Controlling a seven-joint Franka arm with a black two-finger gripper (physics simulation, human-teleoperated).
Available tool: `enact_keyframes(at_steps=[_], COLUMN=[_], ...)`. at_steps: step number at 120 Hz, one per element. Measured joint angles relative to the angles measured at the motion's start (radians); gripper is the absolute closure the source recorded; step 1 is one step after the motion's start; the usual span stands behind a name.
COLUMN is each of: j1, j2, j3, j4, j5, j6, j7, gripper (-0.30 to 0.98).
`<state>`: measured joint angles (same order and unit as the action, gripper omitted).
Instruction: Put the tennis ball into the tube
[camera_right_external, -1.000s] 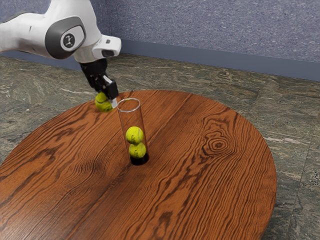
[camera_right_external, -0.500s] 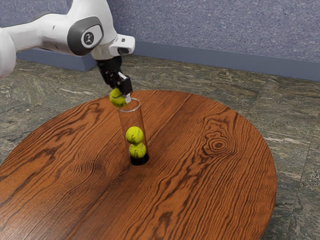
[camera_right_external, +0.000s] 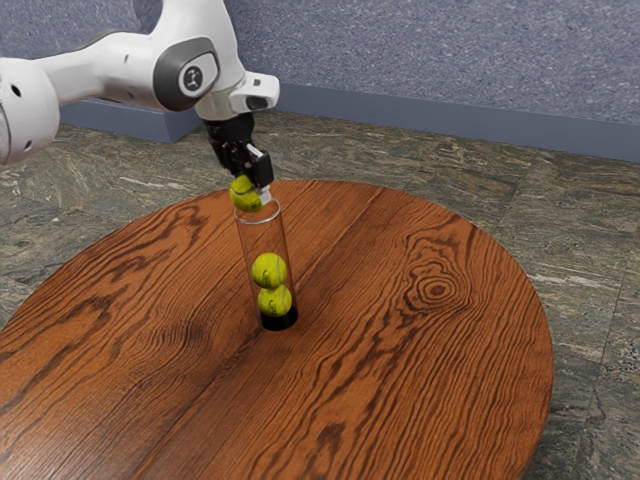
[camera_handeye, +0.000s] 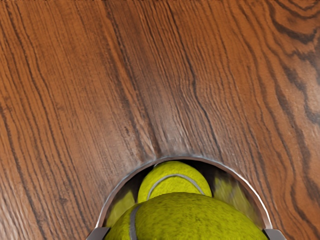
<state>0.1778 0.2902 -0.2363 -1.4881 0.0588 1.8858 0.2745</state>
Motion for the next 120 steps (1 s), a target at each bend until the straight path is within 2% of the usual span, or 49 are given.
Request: enact_keyframes(at_steps=[6, 27, 39, 70, 82, 98, 108, 112, 120], j1=[-0.004, -0.007, -0.006, -0.002, 0.009, 0.016, 0.000, -0.029, -0.199], j2=[0.005, 0.011, 0.009, -0.004, -0.090, -0.300, -0.345, -0.353, -0.353], j3=[0.000, -0.001, -0.001, 0.001, -0.005, -0.008, -0.006, 0.020, 0.195], j4=[0.005, 0.012, 0.012, 0.008, -0.057, -0.180, -0.196, -0.190, -0.135], j5=[0.000, -0.002, -0.009, -0.014, -0.013, -0.015, -0.020, -0.022, -0.024], j6=[0.000, -0.004, -0.008, -0.011, -0.012, -0.054, -0.093, -0.108, -0.147], j7=[0.000, 0.007, 0.014, 0.028, 0.021, -0.027, -0.060, -0.072, -0.093], gripper=[0.59, 0.31, 0.20, 0.06, 0.04, 0.02, 0.01, 0.01, 0.01])
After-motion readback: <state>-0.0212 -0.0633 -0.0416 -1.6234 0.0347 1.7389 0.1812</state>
